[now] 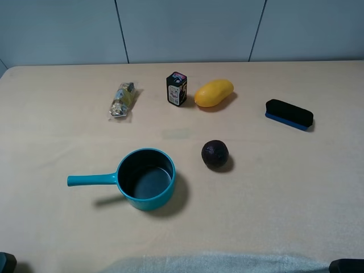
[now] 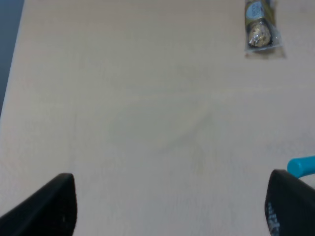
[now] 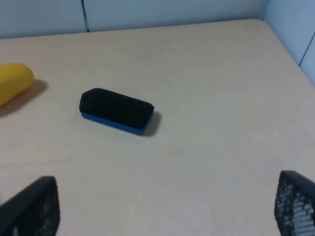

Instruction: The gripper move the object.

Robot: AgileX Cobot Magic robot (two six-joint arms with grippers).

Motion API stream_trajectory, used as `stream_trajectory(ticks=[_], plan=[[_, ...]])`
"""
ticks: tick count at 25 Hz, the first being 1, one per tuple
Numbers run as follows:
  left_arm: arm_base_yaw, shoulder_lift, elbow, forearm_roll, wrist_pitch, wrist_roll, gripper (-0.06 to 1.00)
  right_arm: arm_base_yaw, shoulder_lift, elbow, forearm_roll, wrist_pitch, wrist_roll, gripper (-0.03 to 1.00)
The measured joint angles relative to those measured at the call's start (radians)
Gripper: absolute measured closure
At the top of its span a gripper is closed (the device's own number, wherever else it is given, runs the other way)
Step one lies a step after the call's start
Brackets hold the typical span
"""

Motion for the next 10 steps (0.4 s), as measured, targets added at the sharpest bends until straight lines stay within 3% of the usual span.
stream_trajectory(ticks=[10], plan=[[0.000, 0.000, 0.000, 0.000, 0.000, 0.000, 0.17, 0.000, 0.000, 0.000, 0.000, 0.000, 0.000, 0.31]])
